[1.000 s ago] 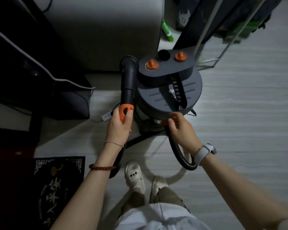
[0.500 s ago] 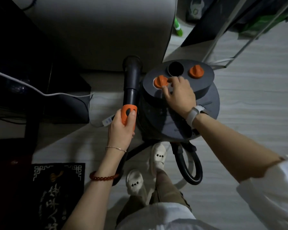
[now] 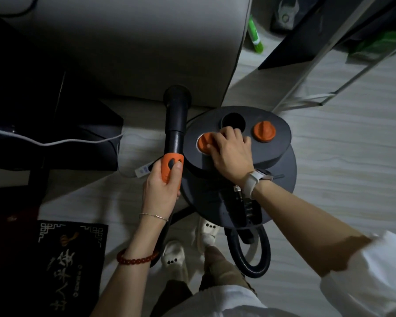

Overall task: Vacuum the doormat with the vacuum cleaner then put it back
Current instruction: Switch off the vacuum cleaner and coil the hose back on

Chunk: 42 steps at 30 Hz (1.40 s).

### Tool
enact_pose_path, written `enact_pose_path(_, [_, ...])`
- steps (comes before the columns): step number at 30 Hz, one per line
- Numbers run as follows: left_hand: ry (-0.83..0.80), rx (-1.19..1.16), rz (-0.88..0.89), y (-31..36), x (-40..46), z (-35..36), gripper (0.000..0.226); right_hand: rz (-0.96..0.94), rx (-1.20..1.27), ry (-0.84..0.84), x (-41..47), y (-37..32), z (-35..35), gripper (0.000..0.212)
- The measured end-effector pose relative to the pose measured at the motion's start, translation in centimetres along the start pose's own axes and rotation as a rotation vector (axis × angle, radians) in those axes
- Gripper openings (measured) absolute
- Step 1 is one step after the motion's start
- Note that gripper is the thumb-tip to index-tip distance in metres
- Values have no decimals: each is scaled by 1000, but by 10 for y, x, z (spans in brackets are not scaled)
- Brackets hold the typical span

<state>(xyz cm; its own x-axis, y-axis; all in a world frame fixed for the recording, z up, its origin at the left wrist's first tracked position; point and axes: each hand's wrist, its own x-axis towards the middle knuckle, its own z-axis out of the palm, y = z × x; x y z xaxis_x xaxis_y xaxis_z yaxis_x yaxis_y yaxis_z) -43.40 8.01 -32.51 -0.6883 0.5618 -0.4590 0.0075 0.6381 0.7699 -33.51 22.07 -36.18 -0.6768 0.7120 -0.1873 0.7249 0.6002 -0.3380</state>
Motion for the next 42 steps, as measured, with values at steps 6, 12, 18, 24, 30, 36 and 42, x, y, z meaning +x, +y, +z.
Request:
enact_pose_path(6, [-35,-10,31,9,2,15,15,329,111,283,-10,48,-28,46])
enact_pose_path(12, [-42,5,43,14,-1,26,8,546,66,152,0,70,-25,42])
enact_pose_path(18, [-43,24,22,15,-6,22,13,420,51,60,5,78,-30,30])
enact_pose_path(24, [-155,53,53,24,-4,16,5,144,48,135,-19,61,-39,62])
enact_pose_path(30, [-299,158,99,23,-18,-8,5,-585,-163,85,-45,4,-40,56])
enact_pose_path(36, [-440,159,88,-4,-29,-46,20,-722,-222,81,-54,-17,-34,36])
enact_pose_path(42, [-222,568,247,-48,-20,-95,65,-313,-225,109,-93,-10,-39,47])
